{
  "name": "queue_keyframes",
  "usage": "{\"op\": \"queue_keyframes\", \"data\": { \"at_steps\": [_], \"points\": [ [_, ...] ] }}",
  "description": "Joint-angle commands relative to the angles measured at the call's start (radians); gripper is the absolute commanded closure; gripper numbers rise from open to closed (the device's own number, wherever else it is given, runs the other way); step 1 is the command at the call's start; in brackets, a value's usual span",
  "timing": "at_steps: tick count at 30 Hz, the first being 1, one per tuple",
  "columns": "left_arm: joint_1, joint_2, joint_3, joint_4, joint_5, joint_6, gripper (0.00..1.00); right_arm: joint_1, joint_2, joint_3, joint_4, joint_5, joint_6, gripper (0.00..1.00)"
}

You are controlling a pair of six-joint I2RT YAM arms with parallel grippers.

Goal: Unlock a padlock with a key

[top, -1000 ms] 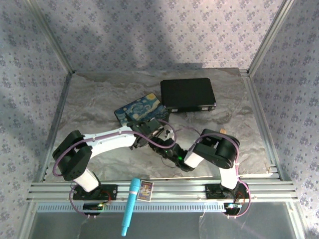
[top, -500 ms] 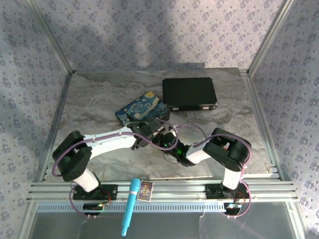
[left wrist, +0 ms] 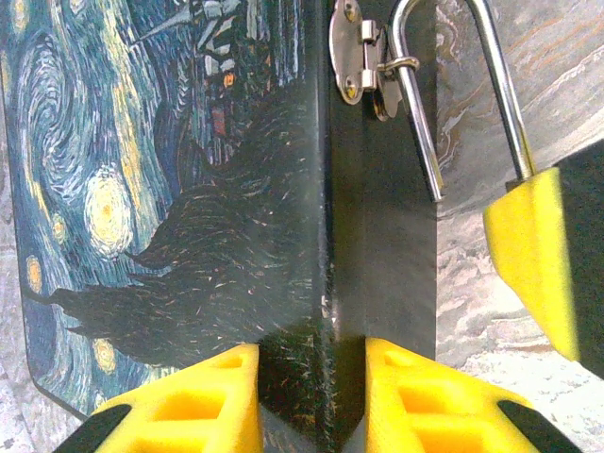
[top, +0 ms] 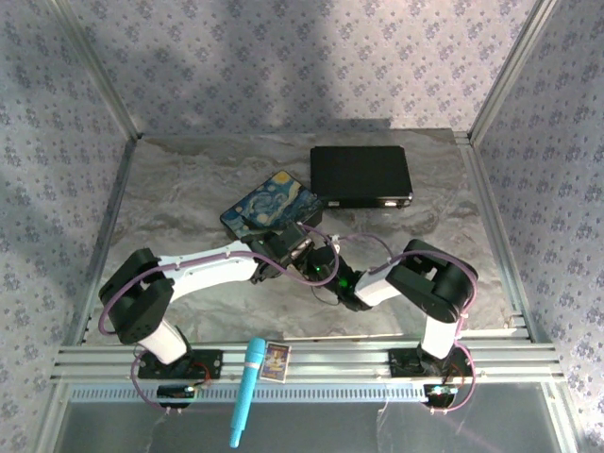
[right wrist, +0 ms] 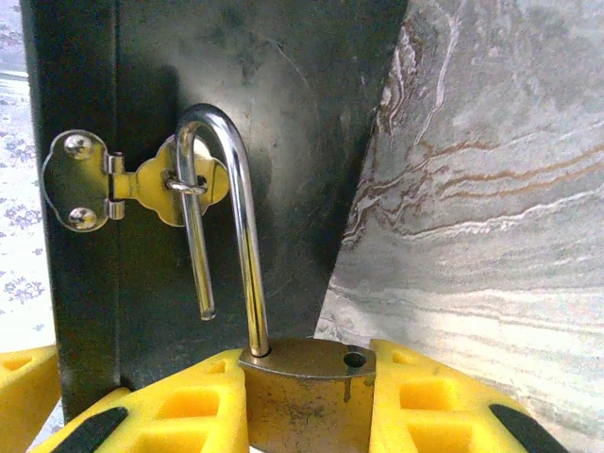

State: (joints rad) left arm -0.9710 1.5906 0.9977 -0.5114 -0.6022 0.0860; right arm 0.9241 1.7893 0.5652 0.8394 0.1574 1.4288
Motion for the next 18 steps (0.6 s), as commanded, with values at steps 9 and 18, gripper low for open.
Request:
{"op": "queue_keyframes", "data": {
  "at_steps": [9,18],
  "points": [
    [-0.006,0.064,-0.077,-0.223,0.198,0.004,0.72,-0.114,0.042,-0.013,0.083,0.117,0.124,0.94],
    [-0.005,0.053,-0.083,-0.215,0.186,0.002,0.71,-0.137,0.048,-0.001,-0.022,0.077,0.042,0.95]
  ]
}}
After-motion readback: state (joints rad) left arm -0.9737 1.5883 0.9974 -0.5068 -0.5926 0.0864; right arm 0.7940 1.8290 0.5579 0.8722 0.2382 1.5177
